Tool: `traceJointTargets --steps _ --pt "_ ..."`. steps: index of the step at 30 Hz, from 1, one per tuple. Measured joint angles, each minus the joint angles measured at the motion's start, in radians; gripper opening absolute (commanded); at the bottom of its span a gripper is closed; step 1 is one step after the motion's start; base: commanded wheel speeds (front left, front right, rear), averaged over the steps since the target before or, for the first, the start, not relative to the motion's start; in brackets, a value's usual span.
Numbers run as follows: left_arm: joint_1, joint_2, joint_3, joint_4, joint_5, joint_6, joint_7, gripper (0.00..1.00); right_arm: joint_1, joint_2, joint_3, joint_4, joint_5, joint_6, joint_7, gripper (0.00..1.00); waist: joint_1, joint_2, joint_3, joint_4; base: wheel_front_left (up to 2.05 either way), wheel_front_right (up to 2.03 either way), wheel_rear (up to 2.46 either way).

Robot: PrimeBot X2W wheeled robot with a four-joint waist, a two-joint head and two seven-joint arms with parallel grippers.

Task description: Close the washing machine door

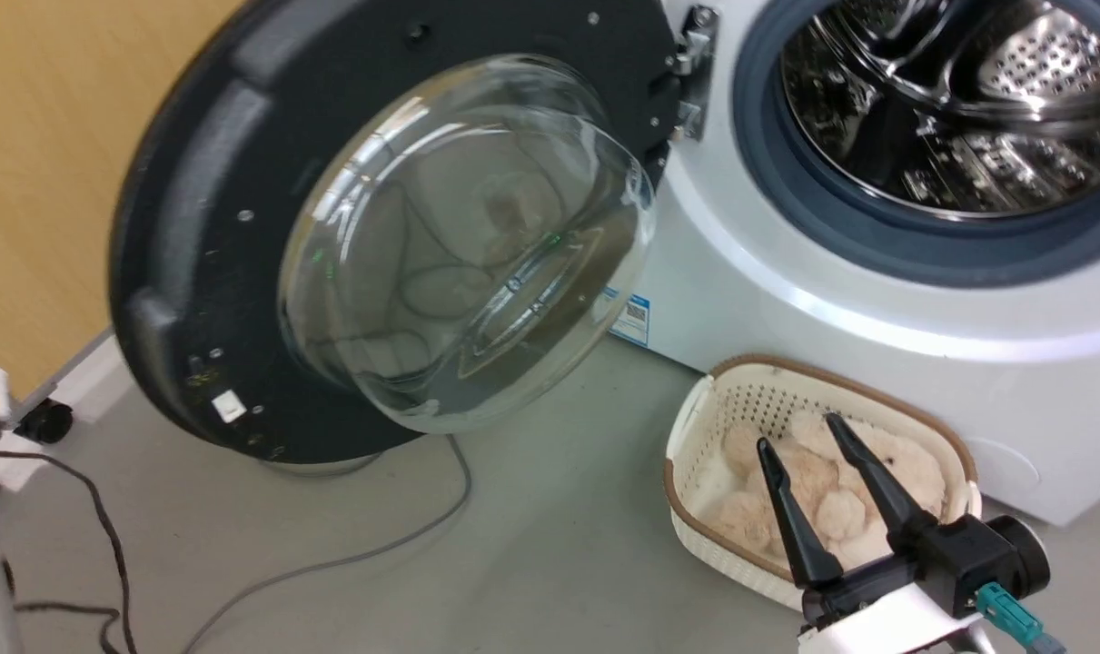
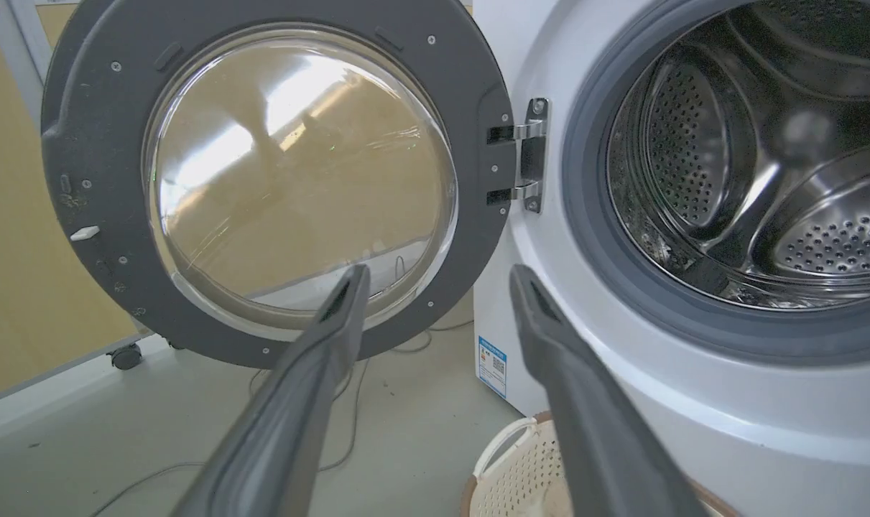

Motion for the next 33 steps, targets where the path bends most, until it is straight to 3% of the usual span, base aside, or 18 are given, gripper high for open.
traceJointTargets --steps 7,12,16,22,33 --pt "-0.176 -0.015 0.123 0.251 -0.327 0.029 0.267 0.0 -0.016 -0.003 0.008 -0.003 -0.005 0.0 0.0 1.0 0.0 0.0 0.037 -0.039 0.0 0.0 0.0" --pt "-0.214 0.019 0.137 0.35 -0.407 0.042 0.415 0.0 -0.025 -0.003 0.009 -0.003 -0.005 0.0 0.0 1.0 0.0 0.0 0.053 -0.059 0.0 0.0 0.0" --pt "-0.212 0.028 0.107 0.374 -0.444 0.014 0.549 0.0 -0.027 -0.002 0.006 -0.002 -0.005 0.0 0.0 1.0 0.0 0.0 0.055 -0.069 0.0 0.0 0.0" --pt "-0.168 0.039 0.081 0.324 -0.539 -0.017 0.734 0.0 -0.028 -0.002 -0.015 -0.002 -0.005 0.0 0.0 1.0 0.0 0.0 0.039 -0.073 0.0 0.0 0.0" --pt "0.053 -0.076 0.002 0.007 -0.742 -0.018 1.074 0.0 -0.017 0.007 -0.06 -0.004 0.005 0.0 0.0 1.0 0.0 0.0 -0.021 -0.095 0.0 0.0 0.0"
